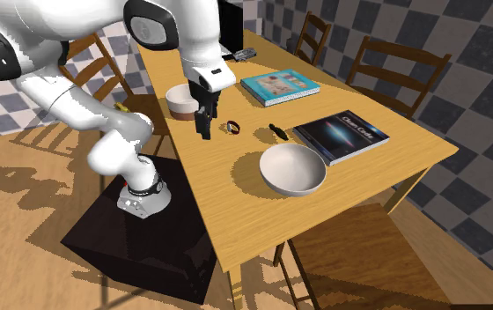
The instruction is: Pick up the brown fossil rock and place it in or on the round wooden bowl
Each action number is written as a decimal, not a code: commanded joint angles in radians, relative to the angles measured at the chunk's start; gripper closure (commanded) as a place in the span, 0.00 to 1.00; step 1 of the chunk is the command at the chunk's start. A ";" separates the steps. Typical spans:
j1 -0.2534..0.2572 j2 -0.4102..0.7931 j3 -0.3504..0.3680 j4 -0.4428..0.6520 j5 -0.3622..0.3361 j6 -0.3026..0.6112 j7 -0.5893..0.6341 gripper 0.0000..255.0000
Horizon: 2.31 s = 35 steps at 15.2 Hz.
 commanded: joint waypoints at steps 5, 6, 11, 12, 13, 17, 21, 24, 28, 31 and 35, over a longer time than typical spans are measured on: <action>-0.028 0.080 0.146 0.040 0.041 0.049 0.255 0.00; -0.037 0.107 0.181 0.057 0.046 0.061 0.319 0.00; -0.093 0.281 0.347 0.176 0.036 0.107 0.644 0.00; -0.105 0.323 0.378 0.207 0.026 0.113 0.711 0.00; -0.118 0.367 0.409 0.240 0.012 0.117 0.778 0.00; -0.162 0.566 0.518 0.393 -0.075 0.113 1.056 0.00; -0.164 0.799 0.586 0.584 -0.207 0.066 1.336 0.00; -0.139 0.901 0.586 0.663 -0.267 0.044 1.449 0.00; -0.146 0.889 0.581 0.598 -0.262 0.101 1.446 0.00; -0.151 0.883 0.578 0.558 -0.261 0.136 1.445 0.00; -0.151 0.883 0.578 0.558 -0.261 0.136 1.445 0.00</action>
